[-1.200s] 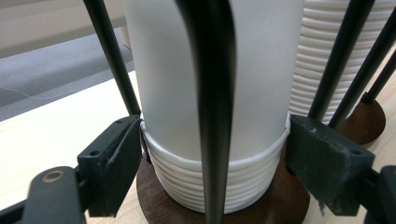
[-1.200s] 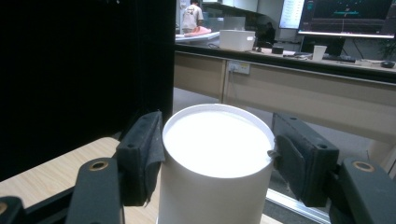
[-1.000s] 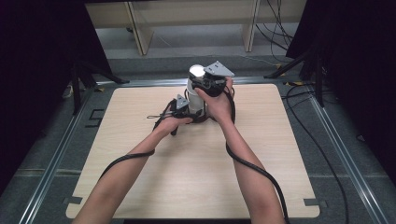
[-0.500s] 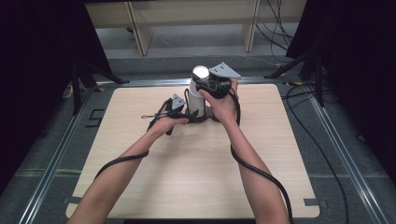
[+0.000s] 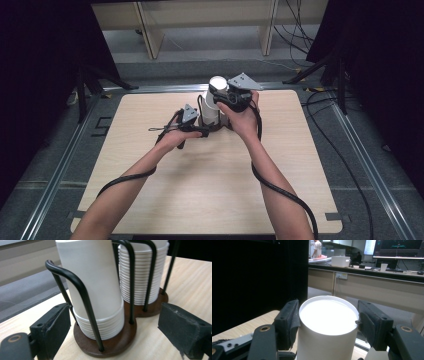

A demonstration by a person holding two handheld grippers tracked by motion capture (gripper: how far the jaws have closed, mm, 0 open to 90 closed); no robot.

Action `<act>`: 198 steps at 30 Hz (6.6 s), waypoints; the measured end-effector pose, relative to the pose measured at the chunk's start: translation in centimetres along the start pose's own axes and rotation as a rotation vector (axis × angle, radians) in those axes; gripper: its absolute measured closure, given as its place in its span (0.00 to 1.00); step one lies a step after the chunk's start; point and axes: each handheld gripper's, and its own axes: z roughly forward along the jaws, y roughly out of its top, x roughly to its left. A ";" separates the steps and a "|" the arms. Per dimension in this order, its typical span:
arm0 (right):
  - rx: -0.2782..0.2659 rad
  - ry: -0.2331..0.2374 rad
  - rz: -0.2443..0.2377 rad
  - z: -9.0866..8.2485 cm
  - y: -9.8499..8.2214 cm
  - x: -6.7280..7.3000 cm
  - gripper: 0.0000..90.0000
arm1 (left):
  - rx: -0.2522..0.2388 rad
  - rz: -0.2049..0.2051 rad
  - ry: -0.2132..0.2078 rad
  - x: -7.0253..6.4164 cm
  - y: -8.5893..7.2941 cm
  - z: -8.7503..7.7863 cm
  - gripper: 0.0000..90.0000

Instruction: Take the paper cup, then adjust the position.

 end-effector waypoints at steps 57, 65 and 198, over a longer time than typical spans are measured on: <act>0.012 -0.009 0.069 -7.6 -5.2 2.1 0.41 | -0.087 -0.004 -0.086 -4.5 -2.4 -8.7 0.02; 0.032 0.006 0.116 -7.9 -6.2 2.1 0.41 | -0.087 -0.012 -0.089 -4.9 -3.0 -9.1 0.02; 0.104 0.163 0.981 -10.0 -12.2 -2.9 0.41 | -0.156 0.069 -0.240 -10.2 -1.3 -3.3 0.06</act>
